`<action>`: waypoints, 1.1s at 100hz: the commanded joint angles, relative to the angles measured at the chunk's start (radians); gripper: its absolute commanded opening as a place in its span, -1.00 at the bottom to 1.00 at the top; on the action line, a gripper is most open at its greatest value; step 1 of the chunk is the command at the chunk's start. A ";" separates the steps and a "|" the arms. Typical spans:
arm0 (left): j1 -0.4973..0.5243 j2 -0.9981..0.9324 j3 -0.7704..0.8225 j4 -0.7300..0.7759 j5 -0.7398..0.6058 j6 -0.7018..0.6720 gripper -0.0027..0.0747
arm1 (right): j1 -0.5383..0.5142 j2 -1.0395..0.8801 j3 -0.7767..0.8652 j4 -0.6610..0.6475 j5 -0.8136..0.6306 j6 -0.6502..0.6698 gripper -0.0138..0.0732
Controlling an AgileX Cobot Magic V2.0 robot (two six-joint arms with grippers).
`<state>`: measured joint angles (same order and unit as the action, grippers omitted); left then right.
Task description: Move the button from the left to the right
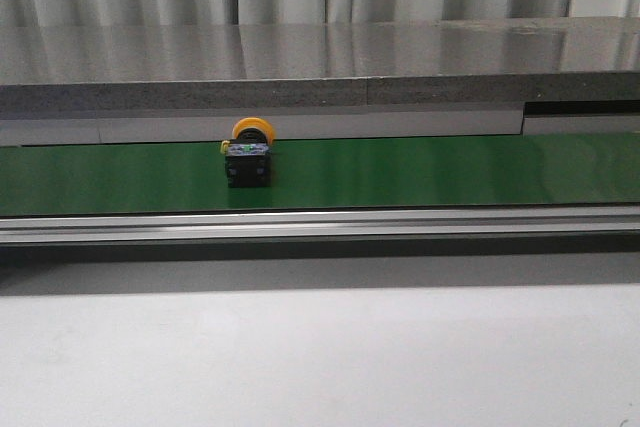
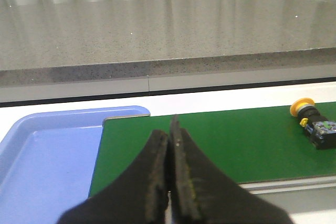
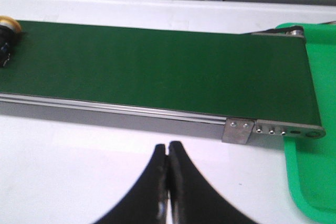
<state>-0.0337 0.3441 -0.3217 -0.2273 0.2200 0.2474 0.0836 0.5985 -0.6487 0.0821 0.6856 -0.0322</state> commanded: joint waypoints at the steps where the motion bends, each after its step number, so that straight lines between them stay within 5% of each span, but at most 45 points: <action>1: -0.007 0.008 -0.026 -0.014 -0.069 -0.002 -0.98 | 0.003 0.084 -0.095 0.014 -0.001 0.000 -0.84; 50: -0.007 0.008 -0.026 -0.014 -0.069 -0.002 -0.98 | 0.003 0.217 -0.191 0.062 0.057 0.000 -0.80; 62: -0.007 0.008 -0.026 -0.014 -0.069 -0.002 -0.98 | 0.003 0.217 -0.191 0.064 0.058 0.000 -0.51; 88: -0.007 0.008 -0.026 -0.014 -0.069 -0.002 -0.98 | 0.003 0.217 -0.191 0.065 0.064 0.000 0.61; 110: -0.007 0.008 -0.026 -0.014 -0.069 -0.002 -0.98 | 0.003 0.217 -0.191 0.114 0.055 0.000 0.68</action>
<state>-0.0337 0.3441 -0.3217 -0.2273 0.2200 0.2483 0.0836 0.8150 -0.8067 0.1625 0.7990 -0.0322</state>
